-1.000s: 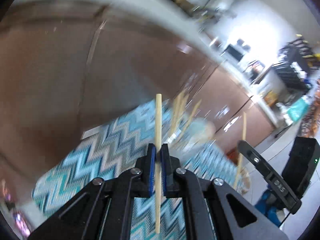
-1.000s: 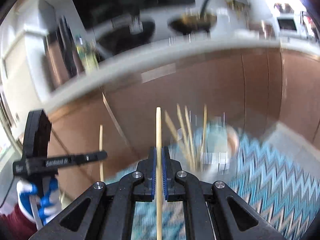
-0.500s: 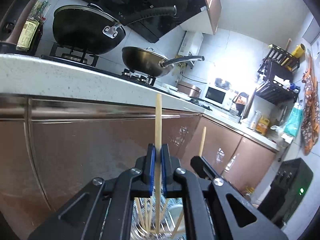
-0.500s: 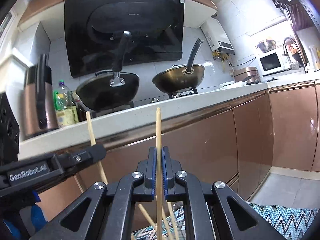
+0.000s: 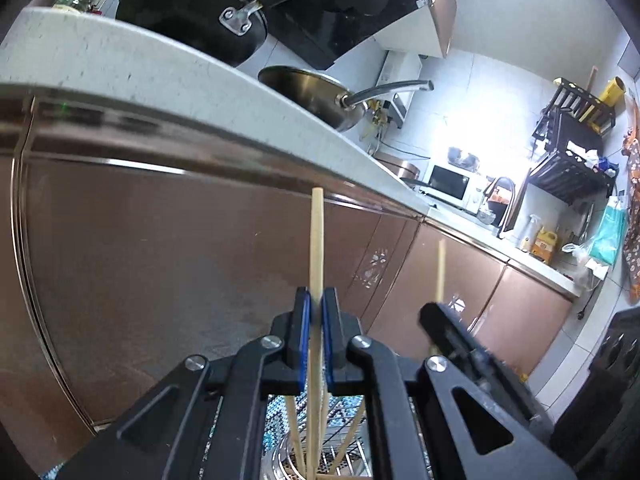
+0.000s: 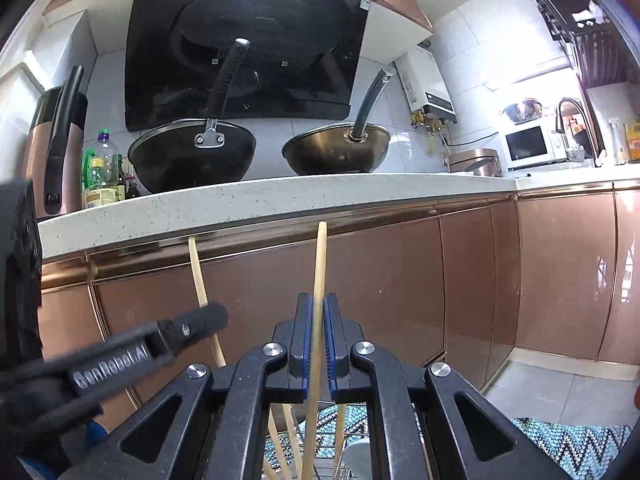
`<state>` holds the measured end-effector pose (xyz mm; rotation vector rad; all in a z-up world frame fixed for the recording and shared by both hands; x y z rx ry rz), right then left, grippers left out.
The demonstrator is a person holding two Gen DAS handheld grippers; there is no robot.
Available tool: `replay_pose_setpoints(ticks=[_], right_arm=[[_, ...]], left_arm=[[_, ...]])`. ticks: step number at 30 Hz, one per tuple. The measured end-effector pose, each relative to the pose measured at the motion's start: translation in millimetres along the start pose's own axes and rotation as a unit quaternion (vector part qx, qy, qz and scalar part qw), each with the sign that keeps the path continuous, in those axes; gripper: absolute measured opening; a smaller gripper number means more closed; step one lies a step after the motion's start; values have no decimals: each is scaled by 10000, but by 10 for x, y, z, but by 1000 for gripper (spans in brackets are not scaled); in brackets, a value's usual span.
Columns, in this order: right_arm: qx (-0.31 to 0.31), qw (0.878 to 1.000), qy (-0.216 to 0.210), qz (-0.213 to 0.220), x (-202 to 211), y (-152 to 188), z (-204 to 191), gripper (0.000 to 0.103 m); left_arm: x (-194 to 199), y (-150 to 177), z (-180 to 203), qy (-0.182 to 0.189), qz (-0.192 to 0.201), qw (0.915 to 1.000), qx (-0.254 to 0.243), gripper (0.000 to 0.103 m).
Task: Organize utensils
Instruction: 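Lift the chopstick with the left tool while the right tool carries its chopstick over the holder, then open the left tool over the holder while the right tool releases its chopstick into it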
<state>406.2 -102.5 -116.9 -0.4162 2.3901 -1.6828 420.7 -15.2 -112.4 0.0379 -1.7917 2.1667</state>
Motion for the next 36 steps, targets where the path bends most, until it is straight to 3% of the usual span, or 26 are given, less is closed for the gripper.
replay_pose_setpoints(ticks=[16,28,36], right_arm=[[-355,9988,-228,245,63,-185,21,6],[-153,9995,-259,-115,202,-128,28,7],[0,9982,-245,-546,604,-12,55,26]], left_arm=[[-54,157,-119,-8,-93,9997,206,5],[-123,241,-33,315,-397,9987,51,5],[43,208,60,518,-431,9977,-94,11]])
Point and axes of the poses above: each gripper's, at about its wrist camera, not at the fingertips, and x roughly against the way its jaws point, z to its right, y to its underside, the point moved 8 cm from there along -x, roughly the way its jaws point, and after that the axes turned 8 degrees about -x, right-handed, at the moved point
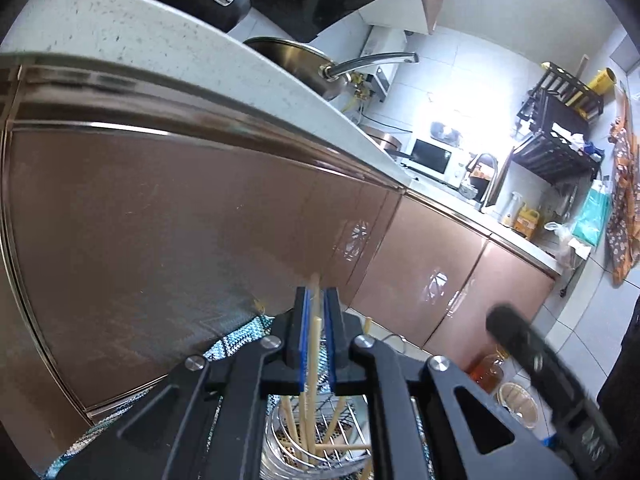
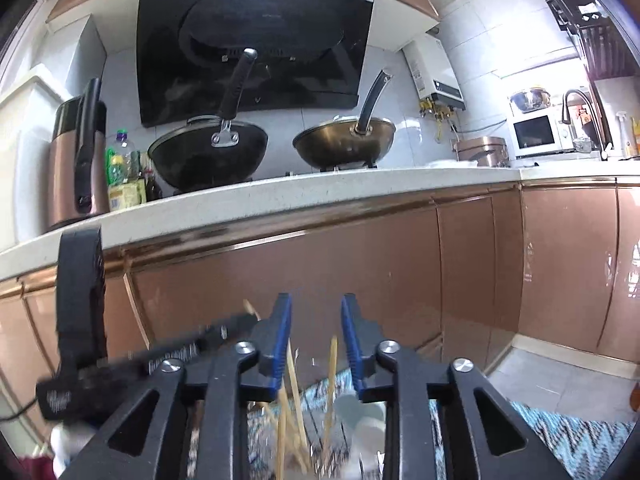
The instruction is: Organize utensils
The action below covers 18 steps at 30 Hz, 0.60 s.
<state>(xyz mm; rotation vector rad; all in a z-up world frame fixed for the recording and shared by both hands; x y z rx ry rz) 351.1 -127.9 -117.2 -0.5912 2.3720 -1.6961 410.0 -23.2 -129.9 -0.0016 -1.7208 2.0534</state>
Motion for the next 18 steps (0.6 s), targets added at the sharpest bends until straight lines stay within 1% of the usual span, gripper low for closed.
replay_pose_setpoints(ticks=[2,5,8,12,13,15,18], right_arm=[[-72,9995,-70,-298,70,125,4,27],[-214,9947,-135,-996,100,442,8,27],[-240,9872,-183,-1568,73,734,-29,27],[-166,9785,-242,-2044,-67,933,-93,26],[-151,9766,-224,-2132,-116,956,-100,25],[-163,9721,-182,-2335,-214,1002,-88,20],[-156,9659,-23,-2585,-300,1078,-33,17]], left_arm=[[62,-5,2,11,-15,10000,-13,15],[167,-22,-21,-1,-13,10000,44,16],[288,-20,-80,-59,-1,9999,87,16],[407,-11,-155,-158,-13,9998,112,16],[429,-4,-172,-172,-20,9998,115,16],[472,12,-206,-207,-34,9997,115,16],[514,43,-254,-228,-54,9996,138,16]])
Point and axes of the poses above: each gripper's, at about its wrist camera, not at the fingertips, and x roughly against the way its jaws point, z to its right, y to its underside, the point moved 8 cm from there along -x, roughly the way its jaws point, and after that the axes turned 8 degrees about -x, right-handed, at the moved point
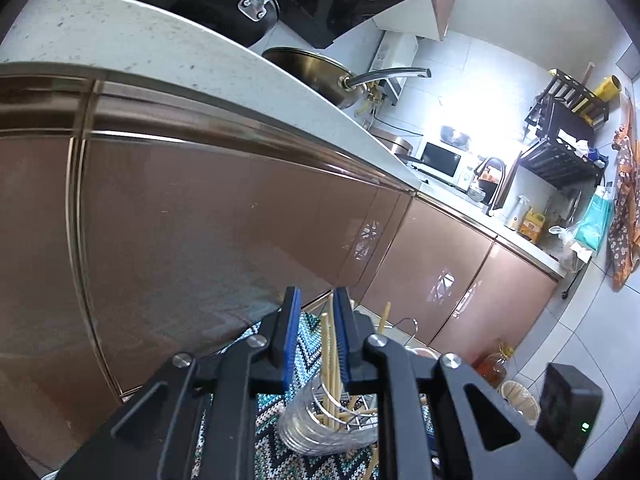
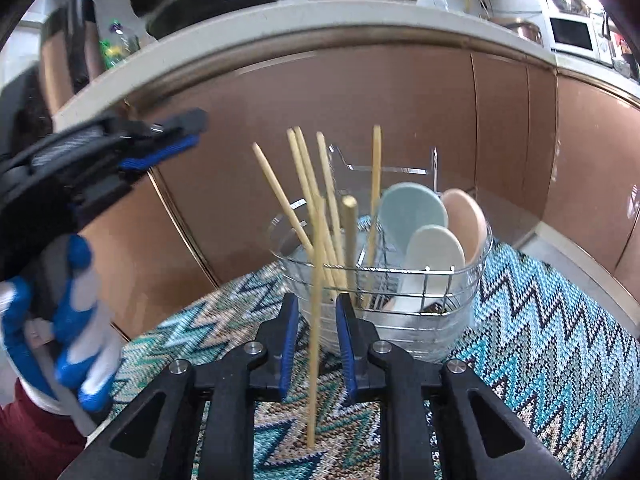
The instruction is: Organize utensils
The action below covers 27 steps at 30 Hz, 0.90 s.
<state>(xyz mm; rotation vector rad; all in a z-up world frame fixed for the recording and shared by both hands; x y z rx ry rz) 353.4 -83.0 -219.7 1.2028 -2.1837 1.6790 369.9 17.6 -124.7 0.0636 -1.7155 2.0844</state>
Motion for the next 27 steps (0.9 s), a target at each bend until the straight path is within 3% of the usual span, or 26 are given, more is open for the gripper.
replay_pose_setpoints(ticks=[9,14,18,21,24,27], right_arm=[[-117,9991,-109,-400,-164,5,32,6],[11,9993,-304,-238,-5,16,-89,6],[84,9984,-513,219,281,-162,-240,5],[242,9943,-620,838,574,-452,-400,5],[476,9850,-467,1591,831,-796,-528,5],[594,9771,-256,2026,885,-1018,-572,5]], left_arm=[[39,101,-83,-15,-139,9998,121,16],[89,128,-155,-71,-136,9997,173,16],[158,108,-203,-121,-75,9997,201,16],[182,91,-215,-152,-70,9996,234,16],[197,104,-227,-160,-89,9995,262,16],[211,122,-230,-166,-104,9995,261,16]])
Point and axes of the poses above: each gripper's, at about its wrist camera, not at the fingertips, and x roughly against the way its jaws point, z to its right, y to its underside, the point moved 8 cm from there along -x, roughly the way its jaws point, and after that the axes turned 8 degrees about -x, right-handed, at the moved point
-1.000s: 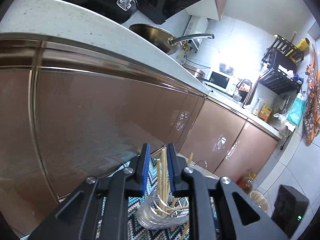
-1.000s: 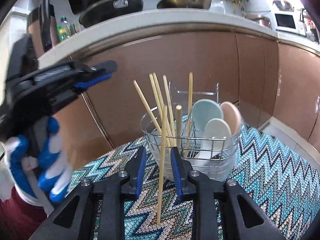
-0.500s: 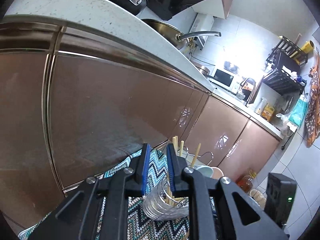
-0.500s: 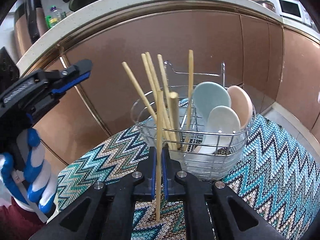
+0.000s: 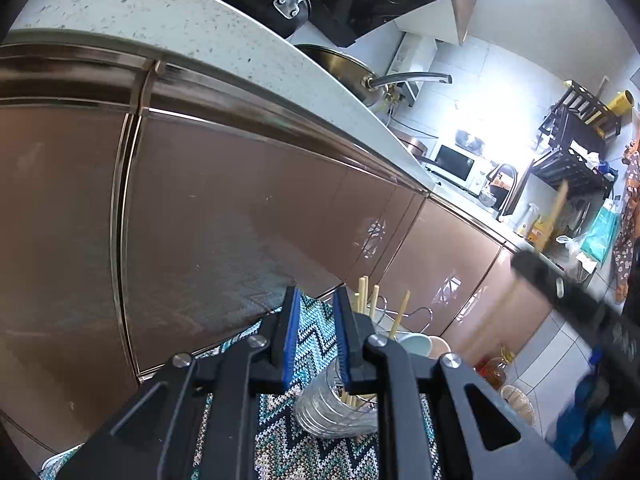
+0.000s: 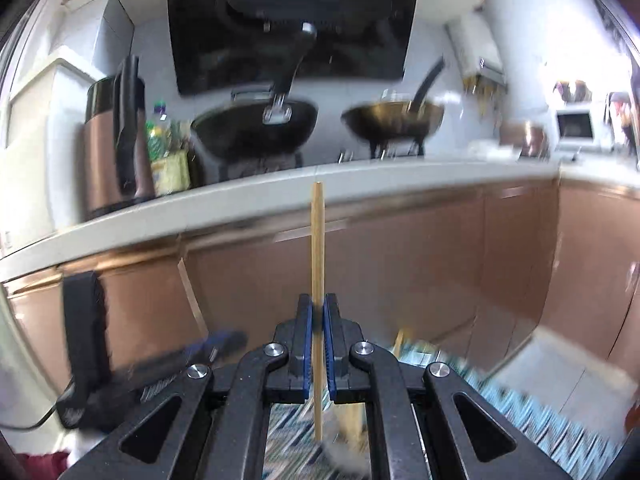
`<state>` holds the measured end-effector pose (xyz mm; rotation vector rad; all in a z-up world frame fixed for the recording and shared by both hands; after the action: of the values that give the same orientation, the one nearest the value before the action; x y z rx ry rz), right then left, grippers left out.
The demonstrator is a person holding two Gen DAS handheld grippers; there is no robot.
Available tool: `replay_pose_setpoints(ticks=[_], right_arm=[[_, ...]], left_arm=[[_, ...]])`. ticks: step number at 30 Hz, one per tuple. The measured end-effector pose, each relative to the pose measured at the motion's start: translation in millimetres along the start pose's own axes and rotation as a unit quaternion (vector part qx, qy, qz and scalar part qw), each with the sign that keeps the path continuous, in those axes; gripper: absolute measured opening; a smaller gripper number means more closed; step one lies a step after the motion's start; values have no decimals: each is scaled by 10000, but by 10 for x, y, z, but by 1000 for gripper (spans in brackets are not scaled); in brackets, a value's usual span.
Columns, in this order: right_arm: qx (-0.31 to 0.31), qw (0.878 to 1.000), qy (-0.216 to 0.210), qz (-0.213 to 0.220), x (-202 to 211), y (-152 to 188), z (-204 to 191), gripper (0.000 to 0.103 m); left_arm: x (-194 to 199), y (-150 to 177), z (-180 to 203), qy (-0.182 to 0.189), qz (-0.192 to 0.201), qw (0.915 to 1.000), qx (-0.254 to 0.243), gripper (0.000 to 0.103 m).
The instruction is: Organize utensils
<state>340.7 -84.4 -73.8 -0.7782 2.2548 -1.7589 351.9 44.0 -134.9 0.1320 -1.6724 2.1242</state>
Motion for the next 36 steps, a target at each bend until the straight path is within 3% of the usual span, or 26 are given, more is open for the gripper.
replay_pose_setpoints(ticks=[5,10,13,15,21,32,36], right_arm=[[194,9991,322,210,-252,18,81,6],[49,9985,535,-97,-452,360,283,6],[-68,9980,589,-199,-419,463,375,13],[-117,9979,614,-155,-346,454,385,25],[-157,9973,717,46,-2,326,360,40],[-154,9940,1086,-9,559,338,316,52],[-153,9924,1219,-89,776,414,289,61]], left_arm=[[21,16,-12,-39,-11,10000,-2,16],[56,79,-49,-88,-61,9999,50,22],[92,121,-51,-127,-84,9999,51,24],[126,143,-46,-151,-99,9998,77,27],[251,195,21,-348,-204,9992,-4,35],[627,247,240,-593,-335,9972,-304,45],[763,267,315,-685,-371,9963,-367,47]])
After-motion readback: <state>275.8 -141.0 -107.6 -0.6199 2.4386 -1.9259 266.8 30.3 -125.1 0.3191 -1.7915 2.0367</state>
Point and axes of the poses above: each gripper's, at about its wrist camera, not at the fingertips, and x roughly against the way its jaws point, z to its right, y to its underside, the point moved 8 cm from there along -x, roughly the way its jaws point, and after that the axes turned 8 degrees about -x, right-handed, at the moved point
